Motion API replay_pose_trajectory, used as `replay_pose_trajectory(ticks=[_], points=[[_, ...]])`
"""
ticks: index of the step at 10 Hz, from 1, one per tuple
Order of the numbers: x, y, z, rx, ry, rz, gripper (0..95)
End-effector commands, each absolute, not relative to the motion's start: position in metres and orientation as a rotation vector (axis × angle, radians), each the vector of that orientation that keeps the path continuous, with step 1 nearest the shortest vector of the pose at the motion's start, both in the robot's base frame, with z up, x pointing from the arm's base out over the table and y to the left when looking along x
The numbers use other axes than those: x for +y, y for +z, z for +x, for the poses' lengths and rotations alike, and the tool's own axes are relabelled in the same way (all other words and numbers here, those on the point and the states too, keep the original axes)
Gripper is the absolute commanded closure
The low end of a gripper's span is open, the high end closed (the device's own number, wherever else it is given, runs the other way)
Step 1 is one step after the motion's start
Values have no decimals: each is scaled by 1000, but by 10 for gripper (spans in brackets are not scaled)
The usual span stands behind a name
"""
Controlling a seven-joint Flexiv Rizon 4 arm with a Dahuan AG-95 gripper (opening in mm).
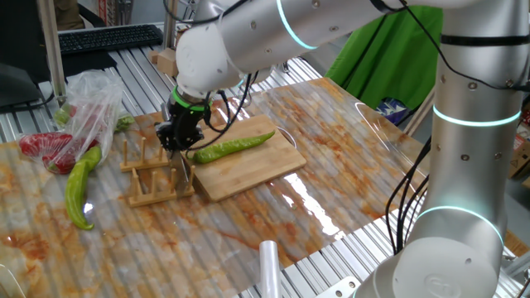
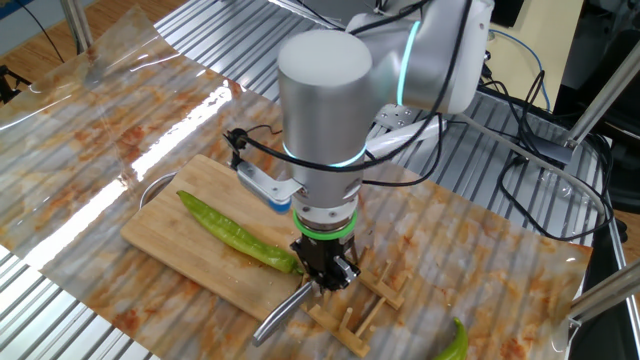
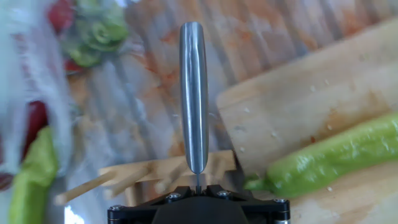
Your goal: Chop the chili peppers
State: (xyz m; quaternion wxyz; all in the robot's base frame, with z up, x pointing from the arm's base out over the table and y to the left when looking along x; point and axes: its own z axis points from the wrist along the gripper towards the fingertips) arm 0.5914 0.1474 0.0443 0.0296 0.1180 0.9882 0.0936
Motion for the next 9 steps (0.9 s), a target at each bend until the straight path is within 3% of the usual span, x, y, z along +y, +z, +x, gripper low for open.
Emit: replay_pose_trajectory(ticks=[1, 9], points=[[148, 49, 591, 3050, 293, 398, 950], [148, 69, 586, 3029, 297, 358, 950]])
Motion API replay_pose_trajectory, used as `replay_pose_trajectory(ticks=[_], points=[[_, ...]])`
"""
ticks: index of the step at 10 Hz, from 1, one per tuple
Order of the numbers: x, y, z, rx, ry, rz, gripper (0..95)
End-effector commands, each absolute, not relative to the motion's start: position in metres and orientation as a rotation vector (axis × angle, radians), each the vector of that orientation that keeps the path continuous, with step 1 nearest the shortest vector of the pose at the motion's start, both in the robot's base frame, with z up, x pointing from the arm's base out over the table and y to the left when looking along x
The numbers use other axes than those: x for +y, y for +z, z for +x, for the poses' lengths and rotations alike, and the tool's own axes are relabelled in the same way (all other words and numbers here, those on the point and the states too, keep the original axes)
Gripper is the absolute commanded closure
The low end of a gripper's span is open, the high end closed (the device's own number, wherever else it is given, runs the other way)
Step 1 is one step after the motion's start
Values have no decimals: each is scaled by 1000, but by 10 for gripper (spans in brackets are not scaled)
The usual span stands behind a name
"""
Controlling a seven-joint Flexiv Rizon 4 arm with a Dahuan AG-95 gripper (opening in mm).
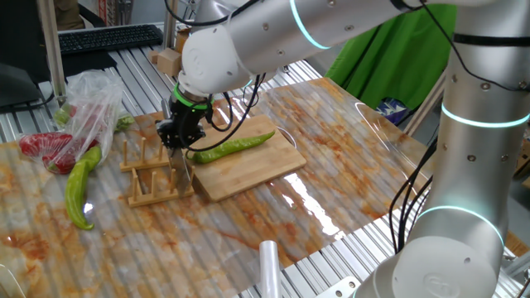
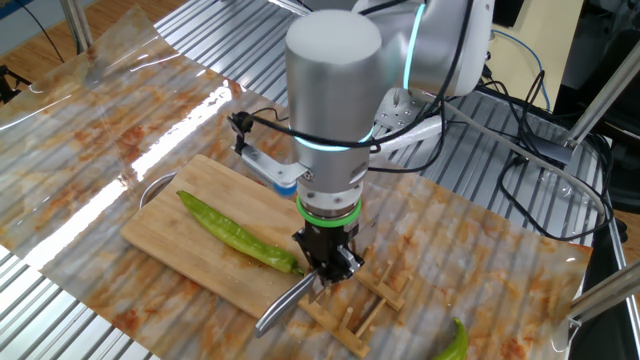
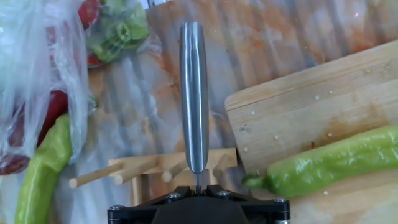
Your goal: Chop the chili peppers
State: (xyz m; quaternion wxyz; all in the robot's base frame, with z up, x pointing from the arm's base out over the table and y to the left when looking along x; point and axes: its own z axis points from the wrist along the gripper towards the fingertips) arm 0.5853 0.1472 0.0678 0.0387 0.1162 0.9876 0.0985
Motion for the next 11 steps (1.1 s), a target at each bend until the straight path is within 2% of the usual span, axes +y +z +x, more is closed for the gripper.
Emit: replay_pose_trajectory(ticks=[1, 11], points=[[147, 72, 587, 3022, 297, 364, 950], [140, 121, 588, 3046, 217, 412, 950]])
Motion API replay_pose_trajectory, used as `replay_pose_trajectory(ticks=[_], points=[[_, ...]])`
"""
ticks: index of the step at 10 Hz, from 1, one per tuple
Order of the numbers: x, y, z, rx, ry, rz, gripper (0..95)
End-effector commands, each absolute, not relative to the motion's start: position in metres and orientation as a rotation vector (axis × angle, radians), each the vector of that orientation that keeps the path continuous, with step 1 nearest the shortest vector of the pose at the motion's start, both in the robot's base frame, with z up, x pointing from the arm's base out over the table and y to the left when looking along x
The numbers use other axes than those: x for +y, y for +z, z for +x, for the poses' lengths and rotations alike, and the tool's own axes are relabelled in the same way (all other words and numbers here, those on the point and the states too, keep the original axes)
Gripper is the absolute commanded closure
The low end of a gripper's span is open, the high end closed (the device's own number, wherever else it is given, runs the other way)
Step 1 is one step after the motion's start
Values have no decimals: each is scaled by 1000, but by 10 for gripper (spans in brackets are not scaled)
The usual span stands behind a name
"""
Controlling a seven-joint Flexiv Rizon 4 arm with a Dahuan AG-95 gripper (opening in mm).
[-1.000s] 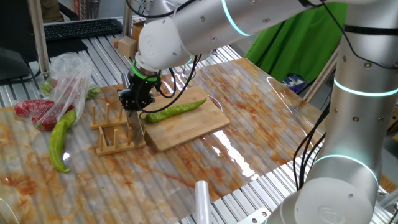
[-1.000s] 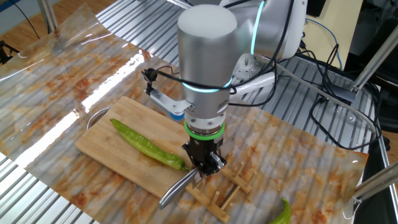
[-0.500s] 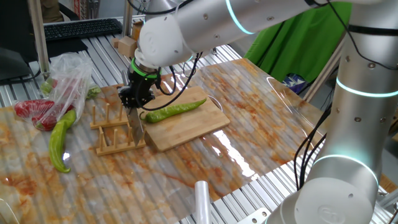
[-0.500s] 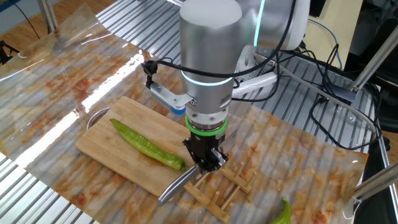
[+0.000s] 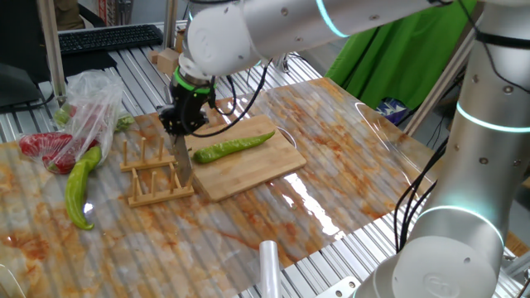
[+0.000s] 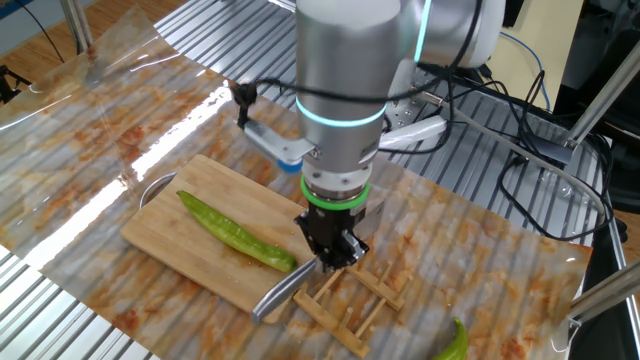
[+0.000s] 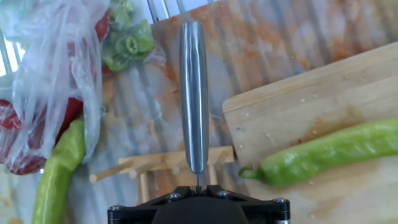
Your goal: Chop the chili peppers
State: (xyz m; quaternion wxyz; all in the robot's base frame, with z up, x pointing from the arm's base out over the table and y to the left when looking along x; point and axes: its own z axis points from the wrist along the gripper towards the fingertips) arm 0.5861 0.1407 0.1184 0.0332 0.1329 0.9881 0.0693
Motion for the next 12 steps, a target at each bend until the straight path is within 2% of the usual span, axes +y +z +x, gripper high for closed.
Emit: replay_pose_trajectory(ticks=[1, 6, 12], points=[[138, 130, 588, 3060, 216, 423, 950], [127, 162, 586, 3110, 174, 388, 950], [106, 173, 587, 3123, 145, 369, 950]])
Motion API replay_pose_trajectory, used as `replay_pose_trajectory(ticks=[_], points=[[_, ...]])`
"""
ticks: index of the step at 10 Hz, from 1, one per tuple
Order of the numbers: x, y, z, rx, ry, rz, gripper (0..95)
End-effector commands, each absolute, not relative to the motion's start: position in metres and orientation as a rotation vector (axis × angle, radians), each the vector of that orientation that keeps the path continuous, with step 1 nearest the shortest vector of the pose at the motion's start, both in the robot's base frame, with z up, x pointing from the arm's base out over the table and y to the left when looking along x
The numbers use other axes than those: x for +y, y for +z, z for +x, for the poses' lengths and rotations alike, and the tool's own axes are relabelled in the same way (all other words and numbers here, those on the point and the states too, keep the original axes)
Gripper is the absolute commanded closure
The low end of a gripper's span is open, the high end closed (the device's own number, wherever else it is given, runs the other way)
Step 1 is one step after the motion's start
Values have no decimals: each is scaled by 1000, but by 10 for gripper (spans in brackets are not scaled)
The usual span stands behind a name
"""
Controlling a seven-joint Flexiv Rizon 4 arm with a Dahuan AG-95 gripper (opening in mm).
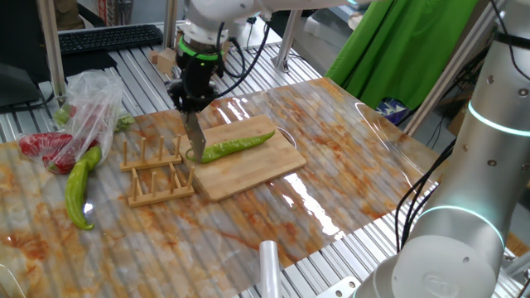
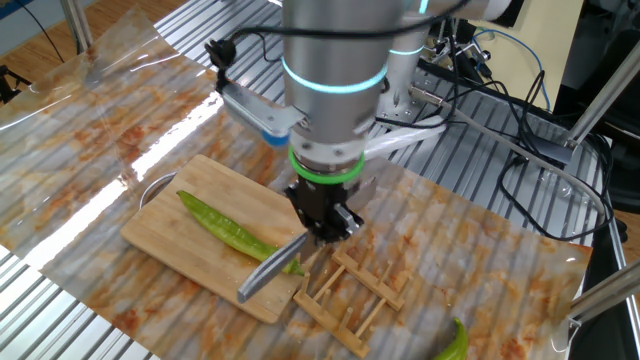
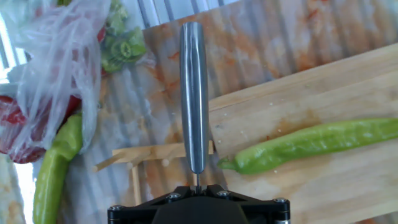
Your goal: Chop the chili peppers
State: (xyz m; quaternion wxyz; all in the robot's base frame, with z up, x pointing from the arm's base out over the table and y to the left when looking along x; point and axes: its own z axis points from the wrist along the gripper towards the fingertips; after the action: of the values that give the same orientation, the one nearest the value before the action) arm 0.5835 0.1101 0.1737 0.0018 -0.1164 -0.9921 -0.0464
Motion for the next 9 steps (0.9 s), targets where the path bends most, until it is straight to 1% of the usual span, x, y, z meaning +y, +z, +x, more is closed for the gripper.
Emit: replay_pose_trajectory(ticks=[1, 6, 8, 9], points=[[102, 173, 588, -3109, -144, -370, 950], [66, 160, 577, -3102, -120, -378, 950], [53, 147, 577, -3113, -105, -356, 950], [46, 141, 578, -3119, -118, -336, 950]])
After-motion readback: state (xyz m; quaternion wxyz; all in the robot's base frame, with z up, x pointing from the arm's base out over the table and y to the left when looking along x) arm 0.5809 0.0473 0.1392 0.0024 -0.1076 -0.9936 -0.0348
